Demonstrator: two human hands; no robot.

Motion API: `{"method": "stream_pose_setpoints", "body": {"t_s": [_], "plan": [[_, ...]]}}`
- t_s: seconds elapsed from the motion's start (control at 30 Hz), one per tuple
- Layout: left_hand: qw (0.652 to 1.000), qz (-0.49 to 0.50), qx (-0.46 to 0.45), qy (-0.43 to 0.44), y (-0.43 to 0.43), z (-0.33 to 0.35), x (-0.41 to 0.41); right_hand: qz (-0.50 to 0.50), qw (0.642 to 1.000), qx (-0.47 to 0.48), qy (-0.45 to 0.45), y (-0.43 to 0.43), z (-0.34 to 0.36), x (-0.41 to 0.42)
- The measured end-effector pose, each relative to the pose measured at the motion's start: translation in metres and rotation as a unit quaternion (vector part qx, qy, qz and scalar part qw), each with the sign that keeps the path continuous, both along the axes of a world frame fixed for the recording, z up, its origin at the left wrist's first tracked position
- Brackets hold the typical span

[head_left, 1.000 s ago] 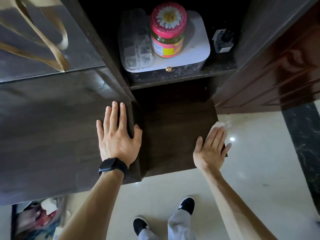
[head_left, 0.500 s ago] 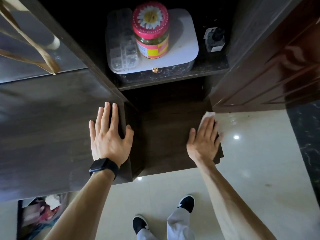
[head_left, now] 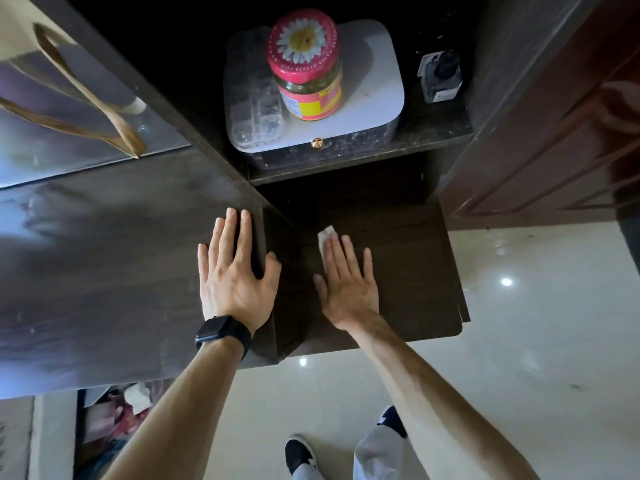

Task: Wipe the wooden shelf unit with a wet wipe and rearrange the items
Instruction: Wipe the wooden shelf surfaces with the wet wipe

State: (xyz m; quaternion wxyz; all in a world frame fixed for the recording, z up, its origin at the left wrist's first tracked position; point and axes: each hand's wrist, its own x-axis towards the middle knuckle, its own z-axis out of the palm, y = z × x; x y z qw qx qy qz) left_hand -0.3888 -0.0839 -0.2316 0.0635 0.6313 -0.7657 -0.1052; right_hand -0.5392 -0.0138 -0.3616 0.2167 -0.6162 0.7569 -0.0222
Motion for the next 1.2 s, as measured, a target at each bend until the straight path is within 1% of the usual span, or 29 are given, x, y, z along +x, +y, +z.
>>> {"method": "stream_pose_setpoints", "body": {"t_s": [0.1, 0.17, 0.23, 0.3, 0.4, 0.5, 0.67, 0.73, 0.83, 0.87, 1.0, 1.07, 1.1, 1.2], "plan": [[1.0, -0.005, 0.003, 0.001, 0.0, 0.001, 0.0, -0.123, 0.992, 0.011, 0.022, -0.001, -0.002, -0.052], [1.0, -0.005, 0.003, 0.004, 0.0, 0.001, 0.001, -0.212, 0.976, 0.026, 0.035, 0.021, -0.004, -0.083], [1.0, -0.006, 0.005, 0.007, 0.0, 0.0, 0.001, -0.265, 0.963, 0.035, 0.039, 0.051, 0.0, -0.093], [1.0, -0.006, 0.007, 0.006, -0.001, 0.0, 0.001, -0.248, 0.966, 0.039, 0.054, 0.074, 0.007, -0.076], [1.0, -0.006, 0.013, -0.002, -0.001, -0.001, 0.002, -0.134, 0.989, 0.029, 0.052, 0.069, 0.005, -0.039], [1.0, -0.006, 0.016, -0.003, -0.002, 0.0, 0.002, -0.069, 0.997, 0.008, 0.044, 0.014, 0.001, -0.023], [1.0, -0.007, 0.012, -0.004, -0.002, -0.003, 0.003, -0.057, 0.998, 0.019, 0.032, -0.073, -0.001, -0.034], [1.0, -0.007, 0.011, -0.001, -0.003, -0.005, 0.004, -0.092, 0.995, 0.019, 0.027, -0.084, -0.002, -0.046], [1.0, -0.007, 0.008, 0.009, -0.002, -0.004, 0.003, -0.253, 0.967, 0.018, 0.014, -0.07, -0.003, -0.063], [1.0, -0.006, 0.008, 0.011, -0.002, -0.004, 0.003, -0.283, 0.959, 0.011, 0.015, -0.059, -0.003, -0.066], [1.0, -0.003, 0.005, 0.015, -0.003, -0.003, 0.004, -0.351, 0.935, -0.017, 0.033, 0.01, -0.002, -0.063], [1.0, -0.001, 0.009, 0.015, -0.002, -0.002, 0.003, -0.363, 0.93, -0.025, 0.046, 0.05, -0.002, -0.053], [1.0, -0.001, 0.011, 0.014, -0.002, -0.002, 0.002, -0.351, 0.935, -0.024, 0.049, 0.067, -0.001, -0.045], [1.0, -0.002, 0.014, 0.012, -0.003, 0.0, 0.001, -0.257, 0.965, 0.007, 0.045, 0.092, 0.0, -0.011]]}}
